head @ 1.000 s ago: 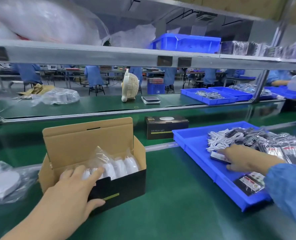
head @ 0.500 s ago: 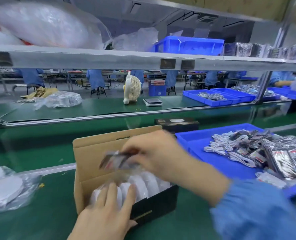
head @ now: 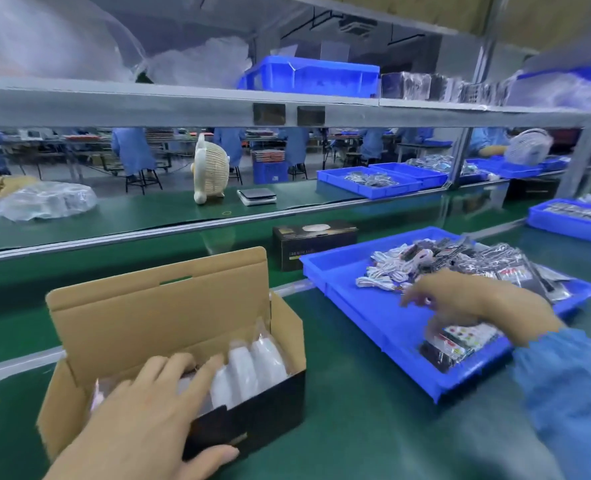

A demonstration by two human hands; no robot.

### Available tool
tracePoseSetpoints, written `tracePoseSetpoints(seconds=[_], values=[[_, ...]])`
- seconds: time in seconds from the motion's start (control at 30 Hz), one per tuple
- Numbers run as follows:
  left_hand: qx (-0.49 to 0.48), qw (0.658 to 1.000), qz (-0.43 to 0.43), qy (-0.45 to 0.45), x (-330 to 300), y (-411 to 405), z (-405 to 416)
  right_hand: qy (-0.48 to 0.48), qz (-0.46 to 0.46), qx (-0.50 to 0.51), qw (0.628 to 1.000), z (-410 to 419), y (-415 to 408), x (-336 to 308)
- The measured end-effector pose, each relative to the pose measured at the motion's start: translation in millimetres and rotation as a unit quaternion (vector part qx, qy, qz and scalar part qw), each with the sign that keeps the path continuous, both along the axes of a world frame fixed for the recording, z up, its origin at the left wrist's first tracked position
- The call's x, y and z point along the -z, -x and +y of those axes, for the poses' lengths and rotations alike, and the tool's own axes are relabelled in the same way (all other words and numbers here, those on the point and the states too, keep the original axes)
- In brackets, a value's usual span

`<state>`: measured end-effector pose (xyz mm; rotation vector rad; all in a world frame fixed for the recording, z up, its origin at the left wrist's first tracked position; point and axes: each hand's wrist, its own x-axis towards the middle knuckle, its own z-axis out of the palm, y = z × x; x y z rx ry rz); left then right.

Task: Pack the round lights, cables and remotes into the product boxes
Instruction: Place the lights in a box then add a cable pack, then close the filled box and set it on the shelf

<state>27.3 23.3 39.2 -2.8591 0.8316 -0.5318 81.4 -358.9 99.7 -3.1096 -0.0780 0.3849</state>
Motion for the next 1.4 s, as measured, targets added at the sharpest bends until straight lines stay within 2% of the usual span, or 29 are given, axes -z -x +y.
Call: tracePoseSetpoints(seconds=[0.03, 0.07, 0.13, 0.2, 0.3, 0.37, 0.43, 0.5, 0.57, 0.6, 0.67, 0.73, 0.87, 0.93, 0.97, 1.0, 1.03, 1.07, 1.1, 1.17, 1.2, 1.23, 1.33, 1.37, 1.4], values=[[0.002, 1.0, -0.022, -0.006, 2.9, -4.3, -0.4, -0.005, 0.086, 0.017, 0.996, -29.0, 0.6, 10.3], [0.005, 0.999, -0.039, -0.016, 2.5, -5.3, -1.4, -0.054, 0.132, 0.027, 0.989, -49.6, 4.8, 13.4], [0.03, 0.999, -0.044, -0.005, 7.6, -8.1, 2.3, -0.096, 0.132, -0.003, 0.987, -62.8, 12.9, 13.8], [0.02, 0.999, -0.034, -0.004, 8.3, -5.1, 1.7, -0.115, 0.093, -0.028, 0.989, -63.6, 4.5, 14.5], [0.02, 0.997, -0.069, 0.002, 6.3, -4.0, 1.4, -0.087, -0.036, -0.045, 0.995, -55.2, -7.1, -2.6], [0.014, 0.996, -0.087, 0.008, 5.5, -1.9, 0.3, -0.104, -0.1, -0.092, 0.985, -36.5, -13.2, -16.0], [0.006, 0.995, -0.099, 0.011, 6.7, 1.0, -1.2, -0.102, -0.103, -0.124, 0.982, -15.8, -18.7, -26.1], [0.006, 0.997, -0.081, 0.017, 5.9, 2.9, -0.9, -0.037, -0.048, -0.102, 0.993, -4.9, -24.4, -26.8], [0.011, 0.996, -0.084, 0.013, 6.3, 2.6, 1.9, 0.026, 0.082, -0.058, 0.995, -6.5, -27.0, -15.9], [0.016, 0.996, -0.085, 0.012, 6.8, 2.0, 3.0, 0.03, 0.145, -0.05, 0.988, -11.6, -25.3, -7.2], [0.016, 0.997, -0.079, 0.012, 7.2, 2.0, 3.5, -0.011, 0.184, -0.049, 0.982, -25.6, -17.1, 5.4], [0.009, 0.997, -0.077, 0.016, 7.9, 2.7, 1.8, -0.054, 0.161, -0.057, 0.984, -36.5, -9.5, 7.2], [-0.001, 0.997, -0.079, 0.02, 7.6, 5.3, -0.4, -0.077, -0.011, -0.102, 0.992, -23.0, -1.4, -26.4], [-0.009, 0.997, -0.079, 0.023, 7.7, 4.5, -1.9, -0.154, -0.166, -0.182, 0.957, 13.9, 11.5, -50.9], [-0.013, 0.997, -0.072, 0.023, 7.2, 4.6, -3.3, -0.255, -0.226, -0.222, 0.913, 41.1, 20.1, -60.9], [-0.013, 0.997, -0.069, 0.025, 6.6, 4.7, -4.6, -0.364, -0.251, -0.257, 0.859, 71.8, 27.4, -66.1], [-0.011, 0.997, -0.069, 0.026, 6.3, 4.9, -5.6, -0.43, -0.253, -0.298, 0.814, 104.2, 31.6, -65.4], [-0.009, 0.997, -0.071, 0.026, 5.5, 5.7, -6.1, -0.435, -0.253, -0.328, 0.799, 135.5, 31.8, -57.9], [-0.01, 0.997, -0.068, 0.023, 4.4, 6.9, -6.2, -0.386, -0.261, -0.34, 0.817, 161.9, 27.1, -47.4], [-0.02, 0.998, -0.058, 0.015, 3.5, 7.9, -4.5, -0.165, -0.277, -0.32, 0.891, 201.5, 13.4, -26.4], [-0.026, 0.998, -0.047, 0.015, 1.2, 8.5, -5.5, -0.039, -0.272, -0.299, 0.914, 210.6, 7.8, -17.9], [-0.037, 0.999, -0.026, 0.012, -2.4, 10.3, -6.7, 0.042, -0.259, -0.289, 0.921, 216.3, 6.2, -12.0], [-0.057, 0.998, -0.007, -0.003, -7.4, 10.1, -9.2, 0.145, -0.223, -0.334, 0.904, 226.7, 11.7, 4.9], [-0.05, 0.998, -0.029, 0.005, -6.2, 12.8, -6.8, 0.149, -0.205, -0.371, 0.894, 230.6, 16.4, 5.0], [-0.034, 0.997, -0.066, 0.035, -4.4, 15.5, -4.0, 0.111, -0.172, -0.407, 0.89, 229.2, 18.0, 1.0]])
